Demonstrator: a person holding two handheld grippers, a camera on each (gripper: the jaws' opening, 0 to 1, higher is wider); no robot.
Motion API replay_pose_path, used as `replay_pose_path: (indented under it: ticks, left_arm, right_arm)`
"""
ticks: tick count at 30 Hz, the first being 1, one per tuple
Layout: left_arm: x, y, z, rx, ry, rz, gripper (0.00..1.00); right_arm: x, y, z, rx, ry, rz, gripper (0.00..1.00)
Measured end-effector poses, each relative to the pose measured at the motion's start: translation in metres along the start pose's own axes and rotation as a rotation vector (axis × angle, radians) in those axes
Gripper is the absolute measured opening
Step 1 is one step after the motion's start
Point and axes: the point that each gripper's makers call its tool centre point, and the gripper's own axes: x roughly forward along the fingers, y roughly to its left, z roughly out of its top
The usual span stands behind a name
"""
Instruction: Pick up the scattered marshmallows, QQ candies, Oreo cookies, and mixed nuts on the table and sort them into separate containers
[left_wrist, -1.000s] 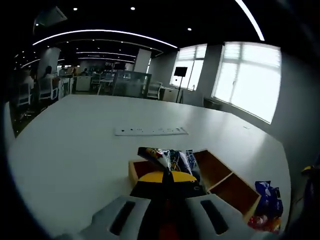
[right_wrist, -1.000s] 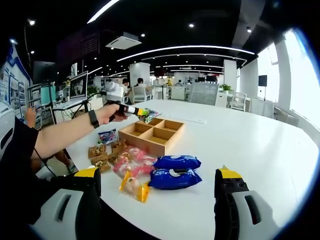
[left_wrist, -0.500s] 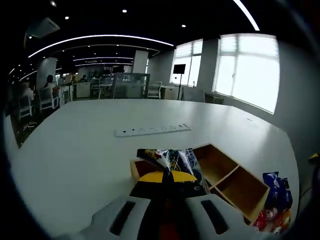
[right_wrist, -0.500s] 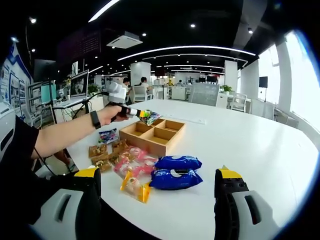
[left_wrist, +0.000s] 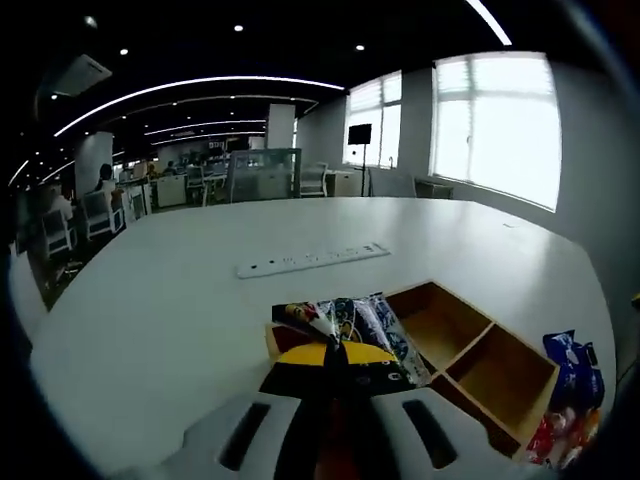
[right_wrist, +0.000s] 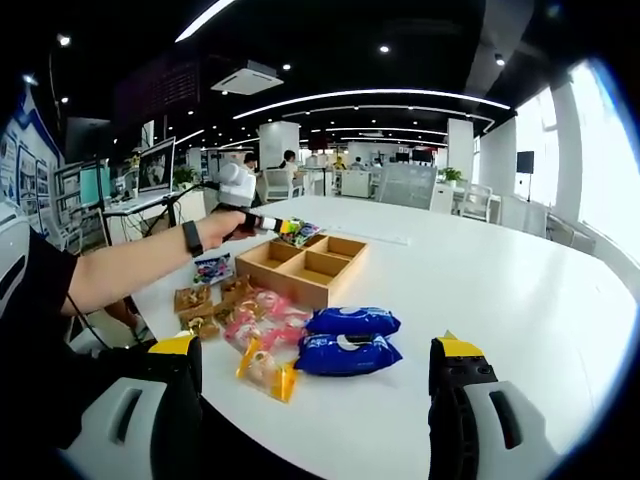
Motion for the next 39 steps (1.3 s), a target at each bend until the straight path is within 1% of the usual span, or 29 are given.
replay_pose_path:
  ticks: [1, 2, 3, 4, 6, 8, 11, 15, 16, 20, 25, 28, 31, 35, 39]
  left_arm:
    - [0.0, 0.002, -0.002, 0.005, 0.007, 0.013, 0.07]
    - [0.002, 0.007, -0.006, 0.043, 0.029, 0.03, 0.07]
    - [0.004, 0.008, -0.009, 0.07, 0.038, 0.04, 0.07]
    - [0.004, 0.008, -0.008, 0.078, 0.042, 0.043, 0.07]
    - [0.002, 0.006, -0.012, 0.078, 0.041, 0.041, 0.07]
    - [0.002, 0.005, -0.012, 0.067, 0.04, 0.037, 0.07]
    - [0.004, 0.002, -0.014, 0.073, 0.043, 0.032, 0.08]
    - [0.009, 0.006, -0.014, 0.086, 0.049, 0.03, 0.08]
    - [0.005, 0.0, -0.016, 0.093, 0.047, 0.03, 0.08]
    - [0.001, -0.007, -0.019, 0.132, 0.043, 0.033, 0.08]
    - [0.0, -0.009, -0.02, 0.149, 0.045, 0.037, 0.09]
    - [0.005, -0.005, -0.018, 0.153, 0.043, 0.035, 0.1]
    - [0.003, -0.008, -0.018, 0.149, 0.032, 0.03, 0.16]
    - [0.001, -0.012, -0.017, 0.154, 0.021, 0.032, 0.16]
    - [0.007, -0.005, -0.013, 0.155, 0.019, 0.032, 0.19]
  right_arm:
    - [0.0, -0.001, 0.0, 0.001, 0.0, -0.002, 0.9]
    - [0.0, -0.001, 0.0, 0.002, -0.001, -0.002, 0.9]
    - [-0.001, -0.001, 0.0, 0.002, 0.0, -0.002, 0.9]
    - [-0.001, -0.002, -0.001, 0.002, 0.0, -0.003, 0.9]
    - [0.0, -0.002, -0.001, 0.002, -0.001, -0.004, 0.9]
    - [0.0, -0.002, -0.001, 0.004, -0.001, -0.003, 0.9]
    - [0.0, -0.001, -0.002, 0.001, 0.003, -0.002, 0.9]
    - [0.0, -0.002, -0.002, 0.003, 0.004, -0.004, 0.9]
    - [0.0, -0.003, -0.002, 0.004, 0.004, -0.006, 0.9]
    - [0.0, -0.003, -0.002, 0.004, 0.004, -0.006, 0.9]
    - [0.0, -0.002, -0.002, 0.004, 0.004, -0.005, 0.9]
    - [0.001, -0.001, -0.002, 0.002, 0.004, -0.004, 0.9]
    - [0.0, -0.001, -0.002, 0.003, 0.004, -0.003, 0.9]
    - [0.0, -0.001, -0.002, 0.002, 0.003, -0.003, 0.9]
    - [0.001, -0.001, -0.003, 0.002, 0.004, -0.003, 0.9]
